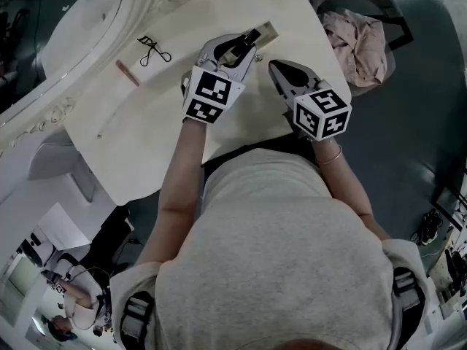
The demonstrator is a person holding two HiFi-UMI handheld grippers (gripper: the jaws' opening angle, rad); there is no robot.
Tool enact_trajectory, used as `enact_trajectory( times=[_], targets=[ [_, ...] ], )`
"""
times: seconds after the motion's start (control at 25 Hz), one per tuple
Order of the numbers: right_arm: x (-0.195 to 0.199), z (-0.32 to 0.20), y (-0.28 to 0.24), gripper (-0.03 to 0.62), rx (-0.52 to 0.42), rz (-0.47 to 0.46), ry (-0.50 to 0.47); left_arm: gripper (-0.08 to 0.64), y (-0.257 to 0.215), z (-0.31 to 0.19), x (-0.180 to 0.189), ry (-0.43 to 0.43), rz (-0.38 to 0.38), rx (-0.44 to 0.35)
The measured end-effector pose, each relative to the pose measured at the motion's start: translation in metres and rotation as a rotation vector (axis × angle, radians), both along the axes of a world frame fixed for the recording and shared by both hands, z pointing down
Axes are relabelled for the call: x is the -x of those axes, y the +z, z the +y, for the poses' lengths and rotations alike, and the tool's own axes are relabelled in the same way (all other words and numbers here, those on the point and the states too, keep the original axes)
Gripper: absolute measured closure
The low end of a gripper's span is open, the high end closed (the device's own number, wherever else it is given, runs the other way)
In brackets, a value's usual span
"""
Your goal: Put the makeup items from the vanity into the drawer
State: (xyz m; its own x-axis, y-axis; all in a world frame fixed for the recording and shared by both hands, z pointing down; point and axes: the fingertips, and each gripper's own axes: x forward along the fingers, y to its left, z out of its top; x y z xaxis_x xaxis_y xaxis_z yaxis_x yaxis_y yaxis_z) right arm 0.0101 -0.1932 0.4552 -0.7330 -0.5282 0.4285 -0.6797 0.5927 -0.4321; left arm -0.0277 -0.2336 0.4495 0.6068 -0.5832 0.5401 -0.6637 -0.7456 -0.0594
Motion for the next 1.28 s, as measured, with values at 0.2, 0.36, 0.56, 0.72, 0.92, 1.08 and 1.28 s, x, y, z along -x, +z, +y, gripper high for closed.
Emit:
enact_trajectory(
  times=[0.2, 0.36, 0.56, 0.72, 0.92, 1.08, 1.28],
  targets=[
    [-0.002, -0.001, 0.004, 0.584, 0.017, -0.011, 0.007, 0.454, 0.012, 0.001, -0.007, 0.049, -0.102, -0.024],
    [-0.004, -0.003, 0.006, 0.584, 0.024, -0.01, 0.012, 0.454, 0.018, 0.0, -0.009, 0.048, -0.115, 0.007],
    [-0.004, -0.004, 0.008, 0.584, 0.03, -0.009, 0.007, 0.454, 0.02, -0.001, -0.012, 0.054, -0.092, 0.046],
    [-0.002, -0.004, 0.008, 0.584, 0.031, -0.013, 0.002, 0.454, 0.02, -0.001, -0.014, 0.05, -0.083, 0.062],
    [-0.003, -0.005, 0.009, 0.584, 0.033, -0.01, 0.005, 0.454, 0.021, -0.002, -0.012, 0.025, -0.05, 0.103],
    [-0.002, -0.005, 0.009, 0.584, 0.032, -0.012, 0.008, 0.454, 0.022, -0.002, -0.012, 0.022, -0.045, 0.11],
    [-0.001, -0.005, 0.008, 0.583, 0.031, -0.014, 0.006, 0.454, 0.021, -0.002, -0.012, 0.021, -0.044, 0.107]
  ],
)
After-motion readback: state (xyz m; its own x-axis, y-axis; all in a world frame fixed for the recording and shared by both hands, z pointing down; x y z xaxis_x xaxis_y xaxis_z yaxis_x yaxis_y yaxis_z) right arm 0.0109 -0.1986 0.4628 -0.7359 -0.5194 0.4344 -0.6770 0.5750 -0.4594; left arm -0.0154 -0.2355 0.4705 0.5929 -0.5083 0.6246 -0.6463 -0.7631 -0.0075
